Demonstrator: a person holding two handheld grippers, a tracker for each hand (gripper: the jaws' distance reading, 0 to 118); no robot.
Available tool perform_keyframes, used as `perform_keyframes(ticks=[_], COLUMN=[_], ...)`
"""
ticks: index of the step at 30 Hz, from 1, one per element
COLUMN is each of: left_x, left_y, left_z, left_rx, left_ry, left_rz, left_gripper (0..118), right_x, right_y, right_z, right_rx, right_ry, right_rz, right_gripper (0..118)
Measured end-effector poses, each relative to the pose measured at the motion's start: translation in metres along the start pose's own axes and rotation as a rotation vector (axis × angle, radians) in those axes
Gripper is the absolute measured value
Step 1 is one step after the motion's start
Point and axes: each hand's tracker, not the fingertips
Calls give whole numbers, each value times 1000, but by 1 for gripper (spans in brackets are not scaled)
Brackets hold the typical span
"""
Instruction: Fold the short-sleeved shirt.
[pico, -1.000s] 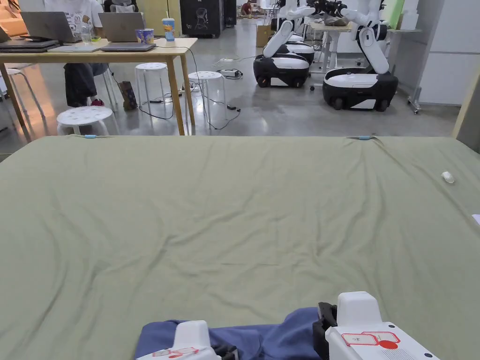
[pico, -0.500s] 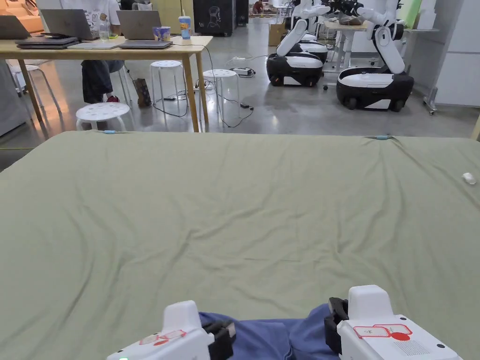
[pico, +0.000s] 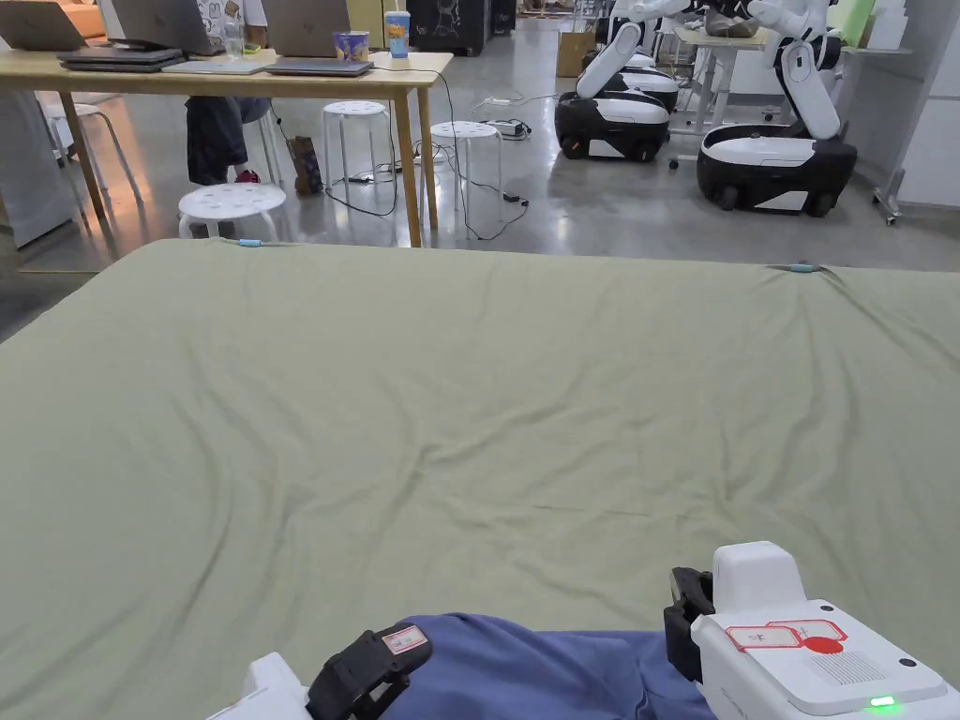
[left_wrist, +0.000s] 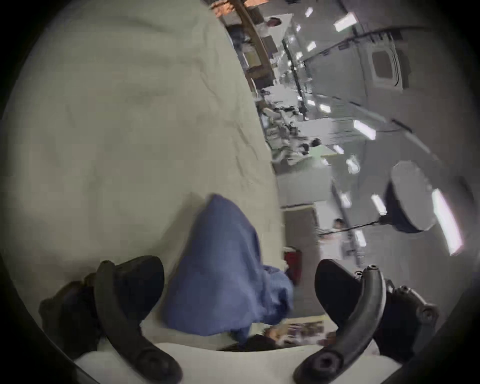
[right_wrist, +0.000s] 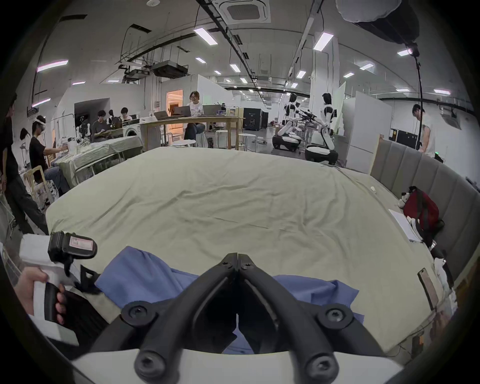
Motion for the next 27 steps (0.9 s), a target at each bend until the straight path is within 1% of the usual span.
perform_keyframes(ticks=[1,2,3,4,6,7,8,9,11,12,14,17,18,21,23,27], left_x=[2,8,10,11,5,3,4,14,43,51,57,80,80,112,131,163], left_y=[-2,-10,-14,-17,-17,-16,-14,-12,-17,-10,9,13,15,-15,-36,-92], left_z=[-8,-18,-24,-30,-41,-40,-35,-28,-18,-9,8,28,30,12,-4,-60], left_rx=[-32,-41,-25,-8,1,29,42,75,138,169,220,307,321,276,256,162], left_ry=[-11,6,51,105,214,227,171,192,299,337,394,553,550,615,605,617], left_rz=[12,18,-7,-45,-60,-42,-41,-97,-280,-341,-412,-572,-577,-809,-897,-1150], left_gripper=[117,107,98,83,21,20,19,18,18,17,17,17,17,17,17,17], right_x=[1,3,4,7,11,13,16,18,20,22,27,34,35,40,45,62], right_y=[1,2,3,4,4,0,-1,-2,-3,-4,-5,-8,-9,-12,-14,-25], right_z=[0,1,3,6,8,7,6,7,11,12,12,10,10,14,18,20], right_rx=[2,3,3,4,5,5,4,2,-1,-1,-1,3,4,6,7,-6], right_ry=[-4,-8,-14,-20,-32,-35,-41,-45,-52,-57,-60,-58,-54,-49,-50,-71], right_rz=[-2,-4,-7,-9,-11,-13,-16,-19,-17,-18,-31,-42,-46,-53,-57,-54], right_gripper=[0,0,0,0,0,0,0,0,0,0,0,0,0,0,0,0])
